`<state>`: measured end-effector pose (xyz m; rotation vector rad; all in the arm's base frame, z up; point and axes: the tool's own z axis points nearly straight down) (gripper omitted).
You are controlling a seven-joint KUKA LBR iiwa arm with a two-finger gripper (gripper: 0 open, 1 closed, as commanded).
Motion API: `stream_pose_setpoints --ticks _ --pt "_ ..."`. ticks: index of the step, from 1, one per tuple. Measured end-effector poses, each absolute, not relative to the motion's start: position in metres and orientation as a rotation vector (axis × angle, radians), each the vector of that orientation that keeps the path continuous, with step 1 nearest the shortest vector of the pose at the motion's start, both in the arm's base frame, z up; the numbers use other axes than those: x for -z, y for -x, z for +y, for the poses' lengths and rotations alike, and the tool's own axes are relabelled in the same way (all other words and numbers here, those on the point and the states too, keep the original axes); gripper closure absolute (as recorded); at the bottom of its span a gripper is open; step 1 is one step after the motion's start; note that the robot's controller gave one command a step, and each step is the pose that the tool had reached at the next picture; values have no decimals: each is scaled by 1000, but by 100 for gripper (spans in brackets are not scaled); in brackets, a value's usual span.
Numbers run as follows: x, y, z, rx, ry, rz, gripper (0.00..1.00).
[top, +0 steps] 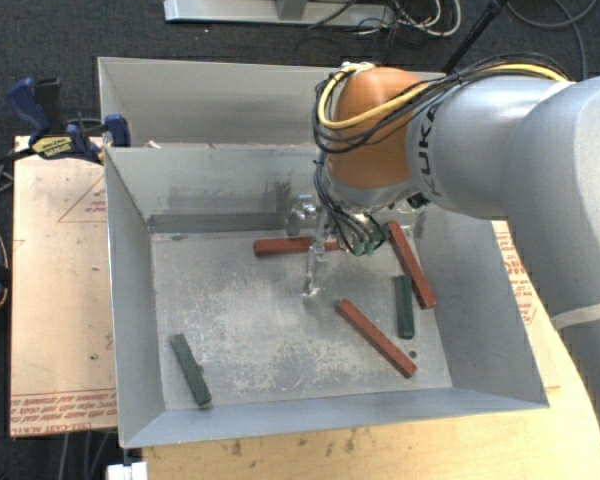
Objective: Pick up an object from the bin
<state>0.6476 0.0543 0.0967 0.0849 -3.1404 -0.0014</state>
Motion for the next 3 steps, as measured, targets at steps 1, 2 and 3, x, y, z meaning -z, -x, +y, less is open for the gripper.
stream_pose_setpoints --ticks 1,2,3 --pt "-70 -654 78 3 202 -3138 100" --pt "-70 -654 78 3 202 -3138 100" --pt "-255 -647 60 4 229 -3144 100"
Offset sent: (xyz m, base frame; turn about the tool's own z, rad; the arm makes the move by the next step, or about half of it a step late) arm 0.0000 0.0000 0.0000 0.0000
